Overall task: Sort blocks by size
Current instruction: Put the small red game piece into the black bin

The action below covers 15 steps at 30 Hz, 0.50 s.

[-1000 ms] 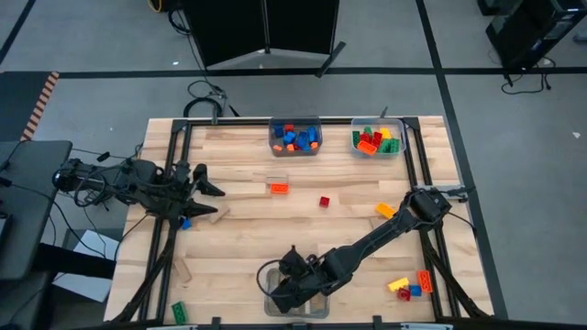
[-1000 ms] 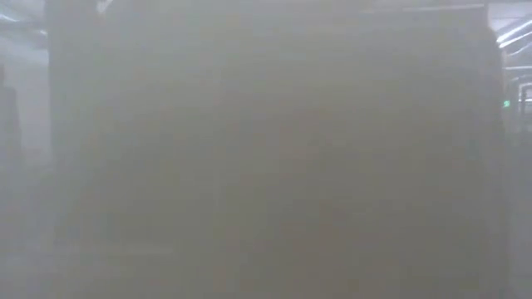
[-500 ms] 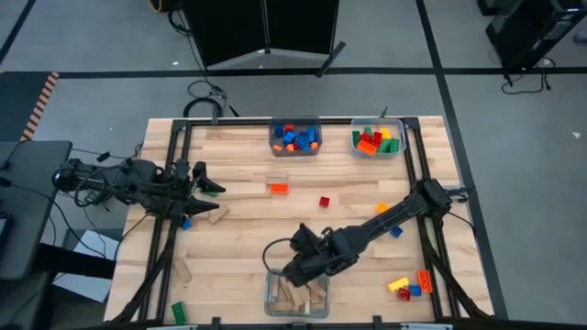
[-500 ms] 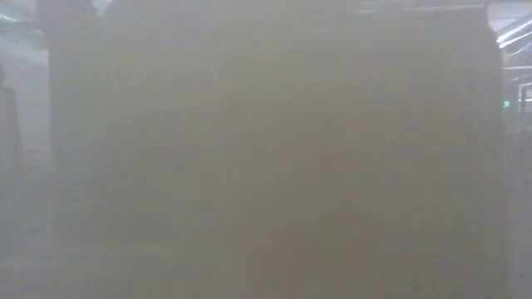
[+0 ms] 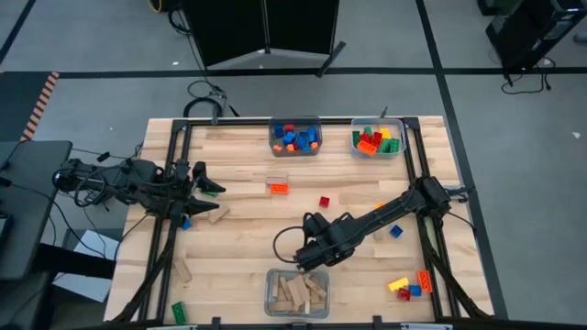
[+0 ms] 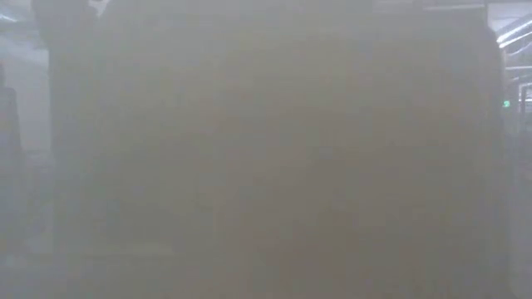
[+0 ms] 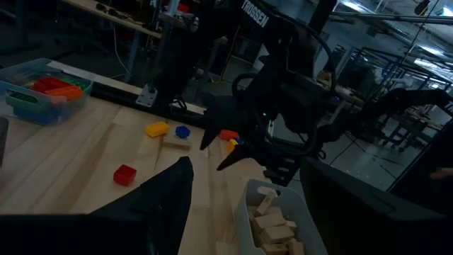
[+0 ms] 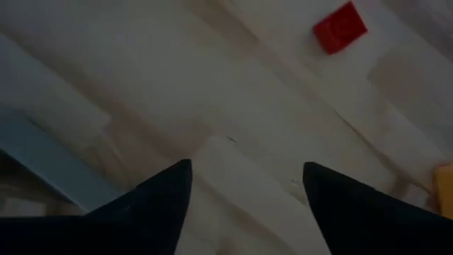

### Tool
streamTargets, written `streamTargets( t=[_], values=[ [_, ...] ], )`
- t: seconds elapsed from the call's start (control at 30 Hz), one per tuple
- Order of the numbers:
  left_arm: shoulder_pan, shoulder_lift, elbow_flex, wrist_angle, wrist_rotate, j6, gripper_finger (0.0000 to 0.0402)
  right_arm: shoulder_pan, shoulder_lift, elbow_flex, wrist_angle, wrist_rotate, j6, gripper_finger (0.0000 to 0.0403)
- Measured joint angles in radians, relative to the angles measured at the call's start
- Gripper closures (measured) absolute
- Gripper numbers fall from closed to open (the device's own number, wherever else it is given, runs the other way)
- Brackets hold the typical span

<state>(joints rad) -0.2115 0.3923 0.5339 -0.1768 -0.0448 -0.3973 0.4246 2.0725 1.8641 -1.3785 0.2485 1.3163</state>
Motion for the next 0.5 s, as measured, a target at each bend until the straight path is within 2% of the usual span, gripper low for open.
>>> streamTargets(
  t=[0.13, 0.33, 0.5],
  values=[
    [0.000, 0.000, 0.000, 0.000, 0.000, 0.000, 0.0135, 0.017, -0.001, 0.000, -0.033, 0.001, 0.021, 0.0095],
    [0.000, 0.000, 0.000, 0.000, 0.000, 0.000, 0.0135, 0.086, -0.017, -0.001, -0.042, -0.013, 0.036, 0.0081],
    [0.000, 0.000, 0.000, 0.000, 0.000, 0.000, 0.0135, 0.168, -0.086, -0.001, -0.091, -0.015, 0.171, 0.0082]
  ],
)
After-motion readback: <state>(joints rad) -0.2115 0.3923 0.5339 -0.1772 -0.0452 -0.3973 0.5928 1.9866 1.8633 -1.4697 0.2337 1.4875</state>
